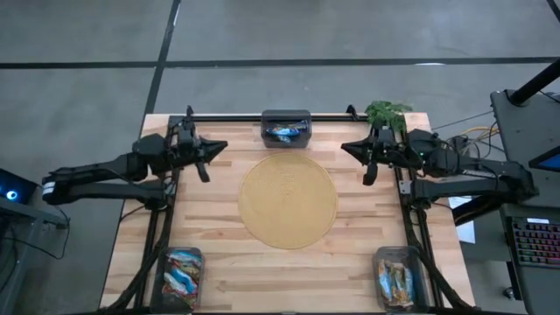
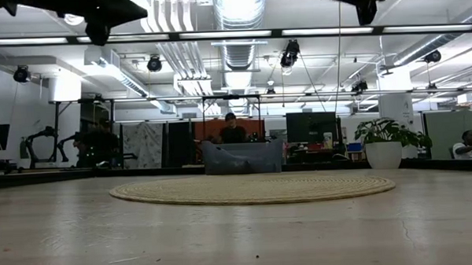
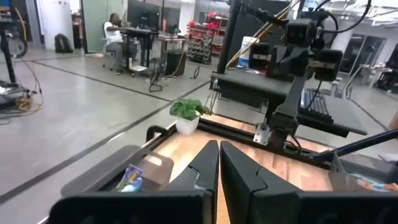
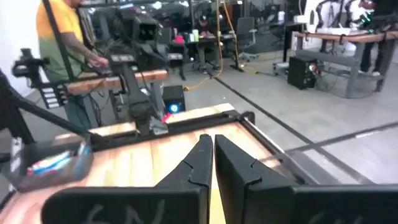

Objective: Pick and place Granola Bars by type
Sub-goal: Return to Home Position

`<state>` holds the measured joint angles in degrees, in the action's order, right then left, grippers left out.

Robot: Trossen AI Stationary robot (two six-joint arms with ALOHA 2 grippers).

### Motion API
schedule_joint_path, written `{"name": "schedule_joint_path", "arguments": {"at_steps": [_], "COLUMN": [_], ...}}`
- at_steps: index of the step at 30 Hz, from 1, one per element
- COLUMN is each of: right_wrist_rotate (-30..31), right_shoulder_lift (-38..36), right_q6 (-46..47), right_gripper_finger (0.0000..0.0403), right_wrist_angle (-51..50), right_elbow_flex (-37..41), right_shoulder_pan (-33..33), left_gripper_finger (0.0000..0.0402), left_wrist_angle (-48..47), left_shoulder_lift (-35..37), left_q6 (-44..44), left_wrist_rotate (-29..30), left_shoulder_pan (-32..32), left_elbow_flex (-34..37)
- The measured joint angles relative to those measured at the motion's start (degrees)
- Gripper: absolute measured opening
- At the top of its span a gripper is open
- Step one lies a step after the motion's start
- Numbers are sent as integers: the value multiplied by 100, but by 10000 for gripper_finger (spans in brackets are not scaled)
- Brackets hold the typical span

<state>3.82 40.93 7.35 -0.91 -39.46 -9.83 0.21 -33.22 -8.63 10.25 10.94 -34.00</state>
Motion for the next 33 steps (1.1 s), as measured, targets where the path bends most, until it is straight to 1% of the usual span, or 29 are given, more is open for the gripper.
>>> {"name": "schedule_joint_path", "arguments": {"at_steps": [2, 5, 7, 9, 14, 17, 20, 23, 25, 27, 33], "right_wrist_rotate": [8, 28, 4, -55, -117, -133, -233, -283, -445, -587, -521], "right_shoulder_lift": [-38, -74, -52, -16, 164, 288, 407, 442, 444, 387, -327], "right_q6": [7, 9, -51, -129, -201, -470, -513, -400, -371, -315, -211], "right_gripper_finger": [8, 8, 8, 8, 8, 8, 8, 8, 8, 8, 8], "right_wrist_angle": [160, 915, 1421, 1698, 1772, 1840, 2011, 2270, 2445, 2634, 2708], "right_elbow_flex": [226, 708, 999, 1209, 1439, 1462, 1506, 1675, 1873, 2105, 2623], "right_shoulder_pan": [-55, -146, -235, -338, -443, -452, -454, -519, -590, -657, -851], "left_gripper_finger": [0, 0, 0, 0, 0, 0, 0, 0, 0, 0, 0], "left_wrist_angle": [-110, -43, 74, 321, 676, 743, 922, 895, 870, 616, -73], "left_shoulder_lift": [169, 411, 522, 552, 525, 501, 510, 602, 679, 773, 1308], "left_q6": [-35, -228, -331, -372, -517, -514, -410, -361, -260, -156, -286], "left_wrist_rotate": [21, 28, 28, 27, 119, 416, 671, 732, 719, 648, 554], "left_shoulder_pan": [6, -11, -33, -68, -247, -455, -642, -723, -728, -728, -726], "left_elbow_flex": [81, 296, 471, 635, 987, 1168, 1355, 1500, 1563, 1575, 1574]}}
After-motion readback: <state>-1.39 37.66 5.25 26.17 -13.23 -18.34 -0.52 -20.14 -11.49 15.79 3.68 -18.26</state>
